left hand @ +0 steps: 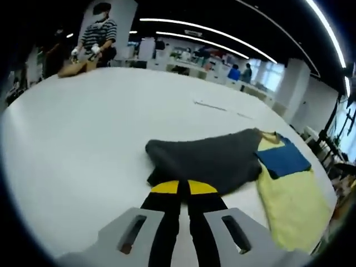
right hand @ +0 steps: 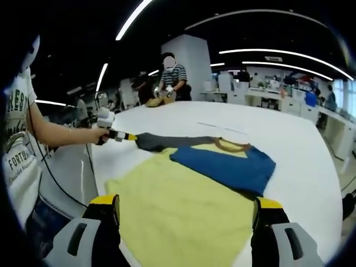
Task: Fold the garment on the visible template until the final outline fits inside the template.
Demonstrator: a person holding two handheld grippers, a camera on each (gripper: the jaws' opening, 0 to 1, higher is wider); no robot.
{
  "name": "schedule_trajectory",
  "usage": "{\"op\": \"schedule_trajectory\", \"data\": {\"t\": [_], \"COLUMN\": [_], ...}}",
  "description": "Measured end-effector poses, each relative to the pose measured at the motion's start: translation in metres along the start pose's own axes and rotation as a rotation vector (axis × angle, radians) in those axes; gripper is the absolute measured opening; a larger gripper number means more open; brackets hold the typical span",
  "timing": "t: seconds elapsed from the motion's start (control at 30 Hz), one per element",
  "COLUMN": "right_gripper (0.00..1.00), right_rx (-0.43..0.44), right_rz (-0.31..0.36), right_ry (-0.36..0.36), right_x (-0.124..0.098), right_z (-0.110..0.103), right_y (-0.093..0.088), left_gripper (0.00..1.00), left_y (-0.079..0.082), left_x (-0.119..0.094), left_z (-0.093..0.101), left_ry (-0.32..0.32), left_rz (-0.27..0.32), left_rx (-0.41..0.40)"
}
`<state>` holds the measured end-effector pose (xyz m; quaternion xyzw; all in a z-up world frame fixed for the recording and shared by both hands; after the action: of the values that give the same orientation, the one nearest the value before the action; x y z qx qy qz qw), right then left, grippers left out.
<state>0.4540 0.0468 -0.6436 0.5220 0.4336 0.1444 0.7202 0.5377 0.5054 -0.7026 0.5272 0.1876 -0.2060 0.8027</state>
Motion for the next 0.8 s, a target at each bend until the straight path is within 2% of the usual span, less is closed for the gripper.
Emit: {"op": "schedule_trajectory", "data": {"t": [0.23,0.4,0.6,0.8], "right_gripper": [0.99,0.99,0.99,0.99], "right_rx": [-0.003,0.002,0.01,0.021], "right_rz": [-0.007,-0.011,-0.016,-0.011], "right_ry": [0.002,-0.003,-0.009,-0.016], "right_x": [-0.001,-0.003,-0.004,-0.005], "right_z": [-0.003,-0.004,-0.003,-0.003], "right_y": [-0.003,-0.005,-0.007,-0.009], "left_gripper": [0.01,0.01,0.02,0.03], "left_y": [0.004,-0.001,-0.01,-0.02], "left_x": [0.008,0.018,0.032,0.044], "left_z": [0.026,0.042,0.06,0.065], "left_ry": [-0.067,-0.102,-0.151,-0.166], "left_rz": [-0.018,-0.054,-0.093,-0.139], "left_rx": [0.167,0.275,0.323,0.35]}}
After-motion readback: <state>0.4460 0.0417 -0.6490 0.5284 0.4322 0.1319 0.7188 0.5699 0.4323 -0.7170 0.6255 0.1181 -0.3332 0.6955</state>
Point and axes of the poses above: the point that each gripper's makers call its tool centre point, and the gripper's own axes: x roughly forward along the fingers, z roughly to its right, y roughly out of its top, the point moved 8 cm from there along -x, roughly backward along the fingers, and after that the axes turned 14 degrees about -x, right-handed, at the moved point
